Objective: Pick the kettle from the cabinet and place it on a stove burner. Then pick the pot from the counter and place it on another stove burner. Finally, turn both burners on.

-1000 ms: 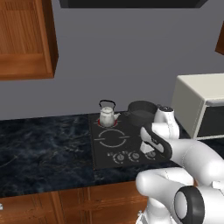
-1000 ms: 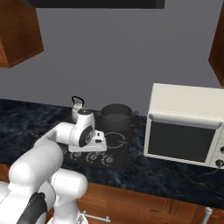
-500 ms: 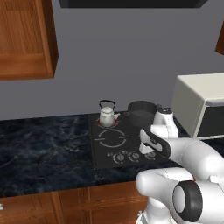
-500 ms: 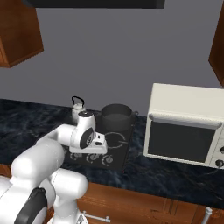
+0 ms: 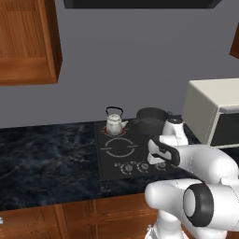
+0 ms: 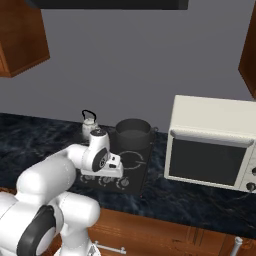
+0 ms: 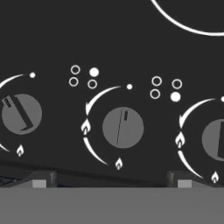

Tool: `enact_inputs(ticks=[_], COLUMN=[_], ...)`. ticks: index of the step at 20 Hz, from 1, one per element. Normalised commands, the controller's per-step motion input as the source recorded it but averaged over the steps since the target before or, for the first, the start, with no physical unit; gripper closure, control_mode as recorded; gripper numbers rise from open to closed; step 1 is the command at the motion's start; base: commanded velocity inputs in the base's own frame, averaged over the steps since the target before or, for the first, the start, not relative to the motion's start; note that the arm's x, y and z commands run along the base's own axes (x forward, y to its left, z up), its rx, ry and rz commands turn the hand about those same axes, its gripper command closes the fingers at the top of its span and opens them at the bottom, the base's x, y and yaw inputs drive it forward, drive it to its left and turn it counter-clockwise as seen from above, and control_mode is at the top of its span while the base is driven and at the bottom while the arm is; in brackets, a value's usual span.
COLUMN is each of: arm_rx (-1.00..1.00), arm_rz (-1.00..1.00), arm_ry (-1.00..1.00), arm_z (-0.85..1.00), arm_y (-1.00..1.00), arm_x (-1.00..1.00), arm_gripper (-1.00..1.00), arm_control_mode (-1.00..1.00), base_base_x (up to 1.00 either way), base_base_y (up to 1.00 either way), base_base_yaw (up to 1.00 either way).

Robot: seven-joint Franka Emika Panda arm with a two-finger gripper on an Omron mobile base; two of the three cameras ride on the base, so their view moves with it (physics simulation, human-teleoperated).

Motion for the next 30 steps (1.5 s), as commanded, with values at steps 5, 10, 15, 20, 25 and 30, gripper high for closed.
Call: enact_inputs(ticks=[5,10,15,20,25,30], arm_rx=[0.0,0.0,0.0,0.0,0.0,0.0], arm_rz=[-0.04,-0.02,0.0,0.0,0.0,0.0], arm_ry=[0.0,0.0,0.0,0.0,0.0,0.0], arm_z=[-0.1,-0.1,-0.1,-0.11,-0.13,-0.09], arm_y=[0.0,-0.01,-0.01,-0.06,-0.03,0.0], arm_x=[0.14,0.17,0.09,0.07,0.03,0.03], arm_gripper=[-1.0,-1.0,-1.0,-1.0,-1.0,-1.0], arm_control_mode=[-1.0,-1.0,-1.0,-1.0,-1.0,-1.0], base_base_x=[0.0,0.0,0.0,0.0,0.0,0.0], base_base_y=[0.0,0.0,0.0,0.0,0.0,0.0], base_base_yaw=[0.0,0.0,0.0,0.0,0.0,0.0])
